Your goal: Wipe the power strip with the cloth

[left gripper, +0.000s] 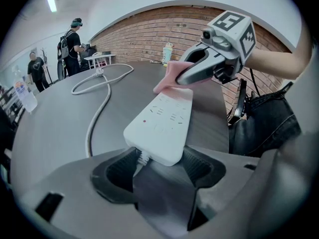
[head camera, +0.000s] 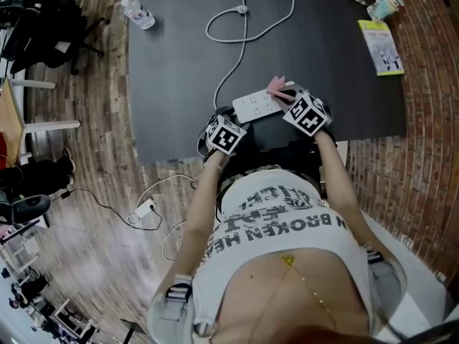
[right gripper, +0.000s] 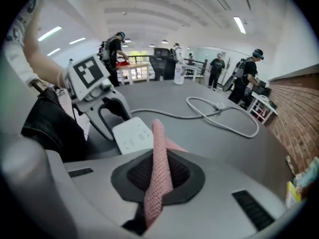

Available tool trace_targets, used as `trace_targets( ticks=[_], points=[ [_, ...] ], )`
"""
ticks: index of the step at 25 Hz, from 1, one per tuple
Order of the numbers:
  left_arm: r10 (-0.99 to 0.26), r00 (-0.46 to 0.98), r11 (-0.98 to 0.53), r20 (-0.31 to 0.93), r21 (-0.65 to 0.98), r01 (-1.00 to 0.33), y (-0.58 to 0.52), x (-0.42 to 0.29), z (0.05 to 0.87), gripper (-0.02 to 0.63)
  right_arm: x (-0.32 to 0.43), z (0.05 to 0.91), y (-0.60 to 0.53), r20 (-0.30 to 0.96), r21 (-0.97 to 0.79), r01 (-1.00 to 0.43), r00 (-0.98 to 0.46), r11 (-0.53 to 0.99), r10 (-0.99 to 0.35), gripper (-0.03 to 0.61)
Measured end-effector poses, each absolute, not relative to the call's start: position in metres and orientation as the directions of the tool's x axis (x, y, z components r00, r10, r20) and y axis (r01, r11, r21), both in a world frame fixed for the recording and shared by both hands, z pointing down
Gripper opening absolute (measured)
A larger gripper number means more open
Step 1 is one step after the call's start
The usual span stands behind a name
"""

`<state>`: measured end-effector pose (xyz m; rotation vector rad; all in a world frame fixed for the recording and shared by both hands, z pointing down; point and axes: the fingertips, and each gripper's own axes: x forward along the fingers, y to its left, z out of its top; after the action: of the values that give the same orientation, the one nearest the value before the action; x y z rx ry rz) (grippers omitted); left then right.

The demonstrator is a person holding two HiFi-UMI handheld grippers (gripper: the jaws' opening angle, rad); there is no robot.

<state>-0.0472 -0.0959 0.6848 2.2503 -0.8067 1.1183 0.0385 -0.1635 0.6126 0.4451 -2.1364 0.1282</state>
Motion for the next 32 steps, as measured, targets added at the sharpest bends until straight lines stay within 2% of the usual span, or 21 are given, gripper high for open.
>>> trace_targets(
  ticks=[2, 6, 13, 18, 32],
  points=[
    [-0.279, 0.491, -0.701, 0.825, 0.174, -0.691, -0.095, -0.046, 0.684, 0.275, 0.013, 0.605, -0.148, 0.794, 0.044, -0.265, -0.576, 0.963, -0.194, 0.017],
    [-0.282, 0.487, -0.7, 0.827, 0.17, -0.694, -0.097, -0.047, 0.687, 0.275, -0.027, 0.609, -0.119, 0.802, 0.03, -0.066, -0.593, 0.997, -0.064, 0.017],
    [-0.277, 0.491, -0.699, 0.826, 0.177, -0.693, -0.096, -0.045, 0.686, 0.275, -0.064, 0.631, -0.086, 0.815, -0.065, 0.089, -0.569, 0.994, 0.104, 0.017],
    [-0.273, 0.49, -0.701, 0.828, 0.177, -0.691, -0.096, -0.047, 0.686, 0.276, -0.077, 0.64, -0.079, 0.821, -0.1, 0.118, -0.551, 0.988, 0.149, 0.017],
    [-0.274, 0.485, -0.707, 0.831, 0.168, -0.687, -0.095, -0.047, 0.686, 0.275, -0.077, 0.645, -0.08, 0.838, -0.084, 0.09, -0.532, 0.992, 0.119, 0.017]
  ],
)
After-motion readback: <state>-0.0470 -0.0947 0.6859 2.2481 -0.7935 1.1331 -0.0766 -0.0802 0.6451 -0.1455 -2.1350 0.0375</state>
